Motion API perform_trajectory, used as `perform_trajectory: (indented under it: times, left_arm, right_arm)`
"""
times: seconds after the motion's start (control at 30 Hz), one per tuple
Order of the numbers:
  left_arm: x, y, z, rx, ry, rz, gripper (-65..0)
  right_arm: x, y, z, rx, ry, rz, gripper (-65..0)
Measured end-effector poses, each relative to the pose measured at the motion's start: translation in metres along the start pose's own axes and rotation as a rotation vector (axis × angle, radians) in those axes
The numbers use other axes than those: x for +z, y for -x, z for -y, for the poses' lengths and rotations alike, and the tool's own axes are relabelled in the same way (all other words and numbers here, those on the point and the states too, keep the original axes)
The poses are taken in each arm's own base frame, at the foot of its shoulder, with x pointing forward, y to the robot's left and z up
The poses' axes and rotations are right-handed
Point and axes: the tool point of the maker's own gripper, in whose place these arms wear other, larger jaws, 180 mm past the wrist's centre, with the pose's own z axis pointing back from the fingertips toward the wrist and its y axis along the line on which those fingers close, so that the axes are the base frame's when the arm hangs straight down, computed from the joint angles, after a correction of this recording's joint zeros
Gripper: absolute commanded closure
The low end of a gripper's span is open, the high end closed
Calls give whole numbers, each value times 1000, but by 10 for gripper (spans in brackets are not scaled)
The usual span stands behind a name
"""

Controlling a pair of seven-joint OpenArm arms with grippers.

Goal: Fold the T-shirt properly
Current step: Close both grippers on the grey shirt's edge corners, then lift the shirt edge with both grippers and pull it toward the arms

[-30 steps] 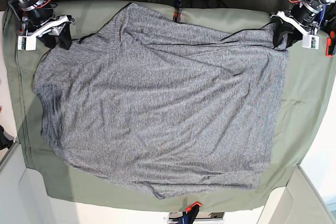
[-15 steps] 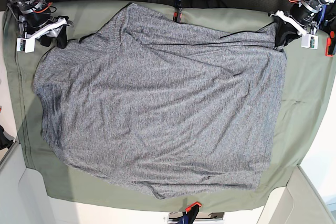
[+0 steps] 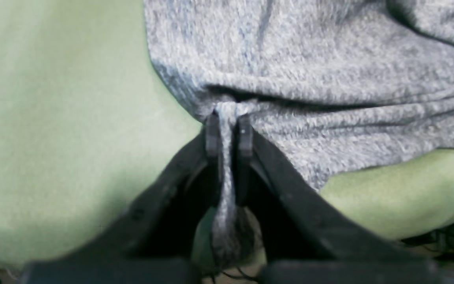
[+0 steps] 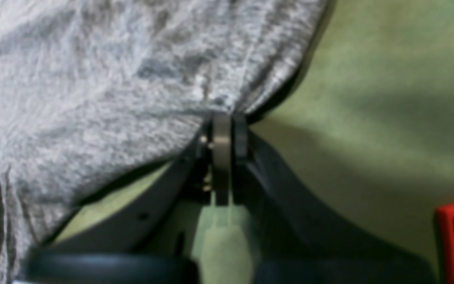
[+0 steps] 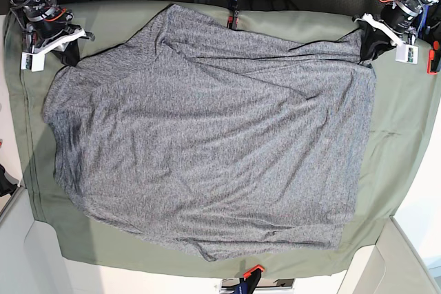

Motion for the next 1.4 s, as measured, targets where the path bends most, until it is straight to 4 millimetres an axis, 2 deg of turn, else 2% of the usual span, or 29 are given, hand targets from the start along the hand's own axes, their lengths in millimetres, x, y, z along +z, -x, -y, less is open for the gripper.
perform_trajectory:
  times: [0.2,0.33,0.47,0.63,0.8,0.97,1.13,1.3,1.4]
  left_arm:
    - [25,-31,-28,77,-71,101,0]
    - [35,-51,-27,123,-52,143,0]
    - [36,-69,-20,100,-32,186,0]
    - [30,-94,-21,69,-23,233,0]
    - [26,-120,-23,25,-15,275,0]
    - [7,-131,-16,-84,-6,232,0]
    - [-23,-147,1,-202,33,221,0]
    - [-56,-144,-5,-228,44,174,0]
    - [-74,-151,-9,-205,55,169,0]
  right_arm:
    - [6,-11,-7,29,-18,17,0]
    - [10,-31,-7,9,-35,80,0]
    - [5,-57,-6,13,-34,140,0]
    - [-2,-89,-7,52,-31,196,0]
    - [-12,-104,-2,43,-32,211,0]
    - [-29,-103,4,-3,-33,190,0]
    - [-41,-110,6,-33,-37,190,0]
    - [-45,-123,4,-35,-43,212,0]
    - [-49,-134,5,-22,-35,222,0]
